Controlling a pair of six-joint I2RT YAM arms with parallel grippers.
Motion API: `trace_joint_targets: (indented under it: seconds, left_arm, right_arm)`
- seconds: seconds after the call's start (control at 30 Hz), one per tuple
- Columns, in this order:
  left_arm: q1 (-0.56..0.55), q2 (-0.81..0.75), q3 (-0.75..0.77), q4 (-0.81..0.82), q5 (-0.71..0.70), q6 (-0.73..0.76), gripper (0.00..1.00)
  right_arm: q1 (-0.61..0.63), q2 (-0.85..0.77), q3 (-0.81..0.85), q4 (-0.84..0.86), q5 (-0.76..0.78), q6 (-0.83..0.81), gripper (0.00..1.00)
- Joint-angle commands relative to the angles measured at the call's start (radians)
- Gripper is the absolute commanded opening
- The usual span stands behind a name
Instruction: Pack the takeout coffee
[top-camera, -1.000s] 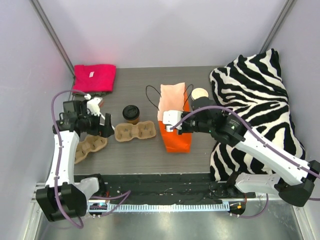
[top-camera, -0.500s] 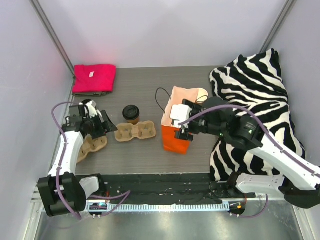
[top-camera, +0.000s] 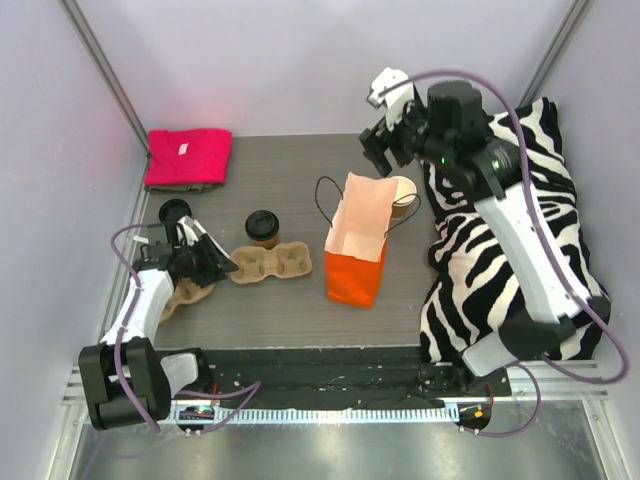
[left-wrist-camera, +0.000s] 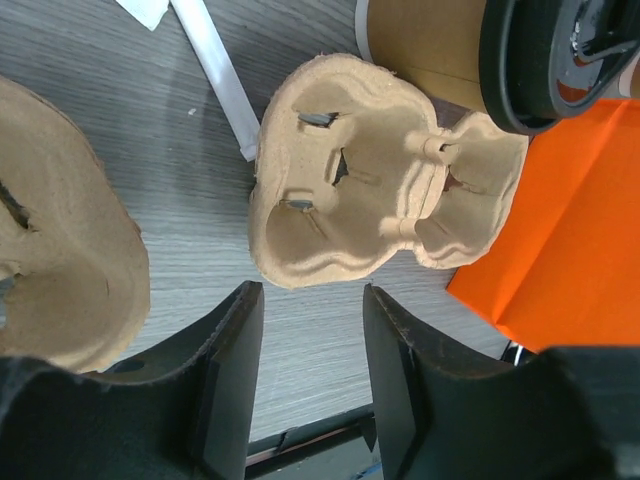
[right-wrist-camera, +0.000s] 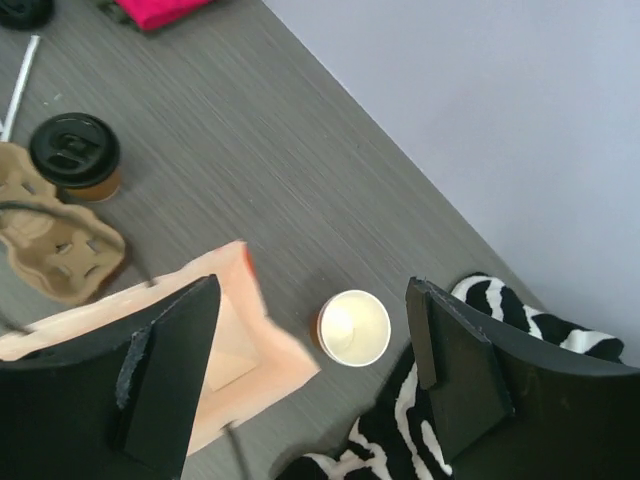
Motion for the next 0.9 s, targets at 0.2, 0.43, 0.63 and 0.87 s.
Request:
trace_joint_targets:
  seconds: [0.2,0.43,0.63,0.87]
  left_arm:
    - [-0.041,0.030,-0.009,0.064,-0.010,-0.052,0.58]
    - [-0.045,0.047,-0.002,0.038,-0.067,-0.051,0.60]
    - [-0.045,0.069,-0.004,0.023,-0.093,-0.074,0.64]
    - [-0.045,0.087,-0.007,0.026,-0.096,-0.075,0.66]
  right_arm:
    - [-0.215,0.326,0.364,-0.462,-0.364,-0.301,0.82]
    - [-0.215,0.353,0.279,-0.455,-0.361,-0.382,0.77]
    - [-0.215,0.382,0.237,-0.414,-0.366,-0.386,0.68]
    - [-0.216,0.391,0.174,-0.369,-0.352,-0.375,0.44]
